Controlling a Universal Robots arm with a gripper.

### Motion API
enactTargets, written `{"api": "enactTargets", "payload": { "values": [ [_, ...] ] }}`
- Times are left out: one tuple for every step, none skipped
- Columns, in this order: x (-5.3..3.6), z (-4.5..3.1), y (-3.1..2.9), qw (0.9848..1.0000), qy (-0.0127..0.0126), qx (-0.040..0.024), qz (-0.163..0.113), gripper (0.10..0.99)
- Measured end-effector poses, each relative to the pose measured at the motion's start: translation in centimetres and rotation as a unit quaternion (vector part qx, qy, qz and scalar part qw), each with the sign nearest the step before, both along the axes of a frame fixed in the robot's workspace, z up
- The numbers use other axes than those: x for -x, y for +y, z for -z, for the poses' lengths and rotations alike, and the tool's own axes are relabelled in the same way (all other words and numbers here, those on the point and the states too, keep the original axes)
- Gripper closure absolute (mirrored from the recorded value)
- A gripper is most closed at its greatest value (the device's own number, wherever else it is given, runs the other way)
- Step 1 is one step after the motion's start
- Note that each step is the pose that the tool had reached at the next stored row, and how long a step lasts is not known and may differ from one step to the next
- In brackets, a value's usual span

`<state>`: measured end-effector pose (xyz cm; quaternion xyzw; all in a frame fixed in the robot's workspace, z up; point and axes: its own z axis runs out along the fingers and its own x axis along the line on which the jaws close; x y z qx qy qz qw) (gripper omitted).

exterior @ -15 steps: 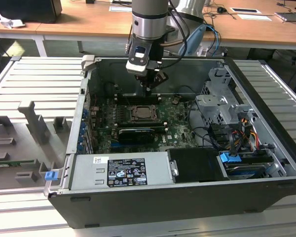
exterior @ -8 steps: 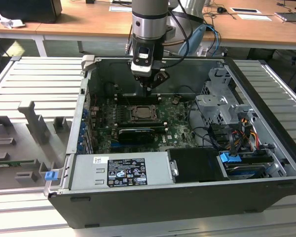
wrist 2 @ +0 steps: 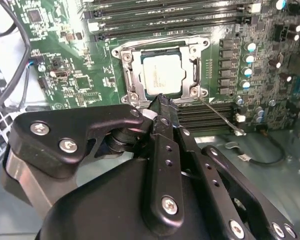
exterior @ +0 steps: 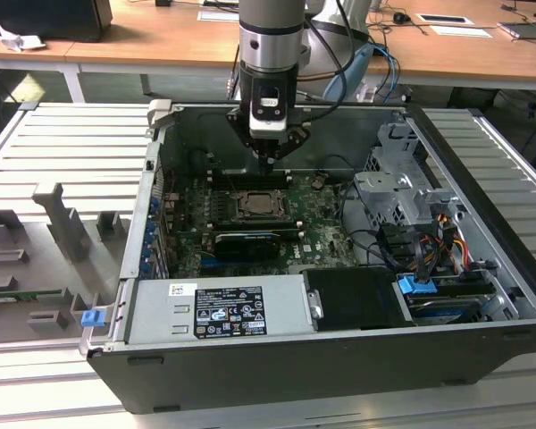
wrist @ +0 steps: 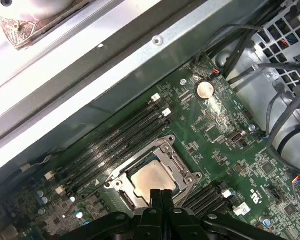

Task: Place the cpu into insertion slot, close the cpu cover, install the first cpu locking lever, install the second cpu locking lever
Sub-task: 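Install the first cpu locking lever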

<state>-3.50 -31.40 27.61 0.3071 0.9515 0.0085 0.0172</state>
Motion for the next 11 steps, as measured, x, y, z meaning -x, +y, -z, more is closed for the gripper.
{"api": "enactTargets", "payload": {
  "values": [
    [0.0,0.0,0.0,0.9999,0.0,0.0,-0.01,0.98],
    [0.0,0.0,0.0,0.9999,0.0,0.0,-0.015,0.98],
    [0.0,0.0,0.0,0.9998,0.0001,0.0,-0.019,0.98],
    [0.0,0.0,0.0,0.9997,0.0,0.0,-0.023,0.98],
    [0.0,0.0,0.0,0.9997,0.0,0.0,-0.026,0.98],
    [0.0,0.01,0.0,0.9996,0.0,0.0,-0.03,0.98],
    [0.0,0.02,0.0,0.9994,0.0,0.0,-0.033,0.98],
    [0.0,0.02,0.0,0.9992,0.0,0.0,-0.04,0.98],
    [0.0,0.03,0.0,0.999,0.0,0.0,-0.045,0.98],
    [0.0,0.03,0.0,0.9986,0.0,0.0,-0.053,0.98],
    [0.0,0.03,0.0,0.9981,0.0,0.0,-0.062,0.98]
  ]
}}
